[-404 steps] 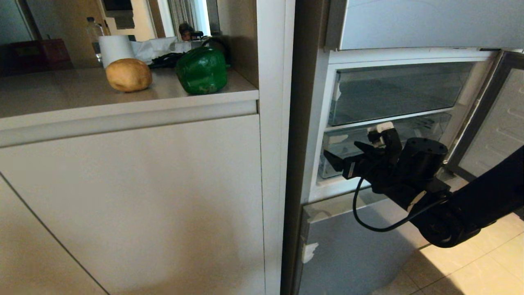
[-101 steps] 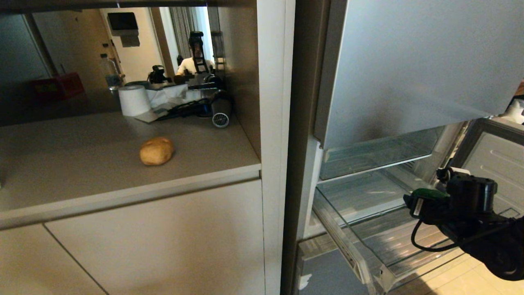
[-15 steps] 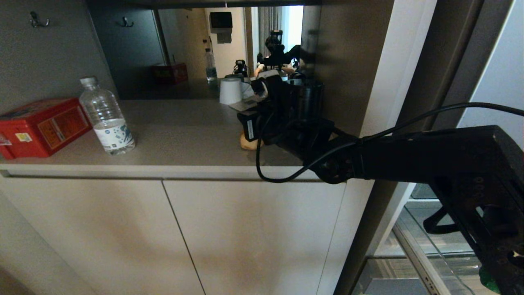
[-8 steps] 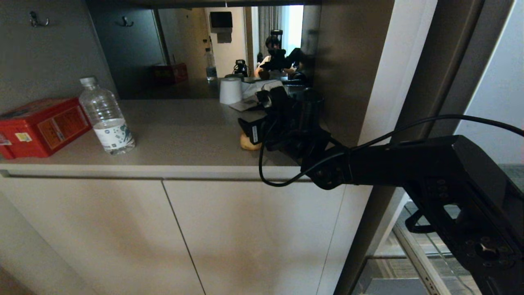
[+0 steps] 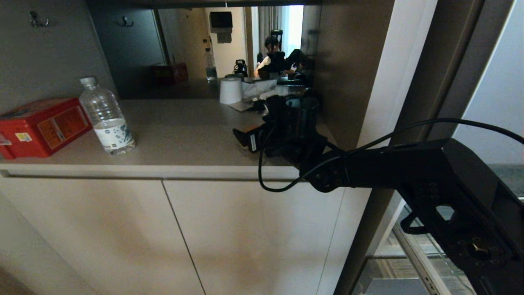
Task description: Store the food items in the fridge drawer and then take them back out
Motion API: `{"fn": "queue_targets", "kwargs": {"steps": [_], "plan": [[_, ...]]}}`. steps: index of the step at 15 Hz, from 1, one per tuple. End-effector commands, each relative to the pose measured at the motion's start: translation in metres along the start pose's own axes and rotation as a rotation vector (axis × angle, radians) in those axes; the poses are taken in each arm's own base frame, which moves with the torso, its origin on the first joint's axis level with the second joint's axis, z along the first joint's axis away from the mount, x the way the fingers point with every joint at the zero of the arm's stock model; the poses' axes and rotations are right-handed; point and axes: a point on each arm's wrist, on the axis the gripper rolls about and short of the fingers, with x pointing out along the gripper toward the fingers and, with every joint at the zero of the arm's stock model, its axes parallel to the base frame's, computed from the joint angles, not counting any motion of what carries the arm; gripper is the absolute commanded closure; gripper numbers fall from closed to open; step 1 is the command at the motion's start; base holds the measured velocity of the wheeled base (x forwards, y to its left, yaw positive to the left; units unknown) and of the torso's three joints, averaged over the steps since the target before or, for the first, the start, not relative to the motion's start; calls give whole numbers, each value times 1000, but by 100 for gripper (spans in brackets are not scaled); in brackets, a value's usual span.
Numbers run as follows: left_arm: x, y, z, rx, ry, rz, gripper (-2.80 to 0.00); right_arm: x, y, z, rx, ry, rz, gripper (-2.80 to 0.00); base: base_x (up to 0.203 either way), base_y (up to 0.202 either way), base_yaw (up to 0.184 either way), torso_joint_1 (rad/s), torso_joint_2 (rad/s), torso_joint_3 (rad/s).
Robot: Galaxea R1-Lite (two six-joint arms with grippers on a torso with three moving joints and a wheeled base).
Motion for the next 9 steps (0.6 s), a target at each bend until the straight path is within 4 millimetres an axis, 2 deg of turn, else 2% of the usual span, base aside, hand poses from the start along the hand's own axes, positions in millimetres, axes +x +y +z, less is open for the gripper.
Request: {"fn": "queue_targets", "kwargs": {"steps": [1, 6, 9], "plan": [[0, 0, 0, -1, -1, -1, 0, 1, 0, -5, -1, 9, 6, -280, 0, 0, 0, 0, 0, 0], [0, 0, 0, 1, 1, 1, 0, 5, -5, -17, -3, 28, -4, -280, 0, 0, 0, 0, 0, 0], [0, 0, 0, -1, 0, 1, 0, 5, -7, -17, -3, 26, -9, -280, 0, 0, 0, 0, 0, 0]]}}
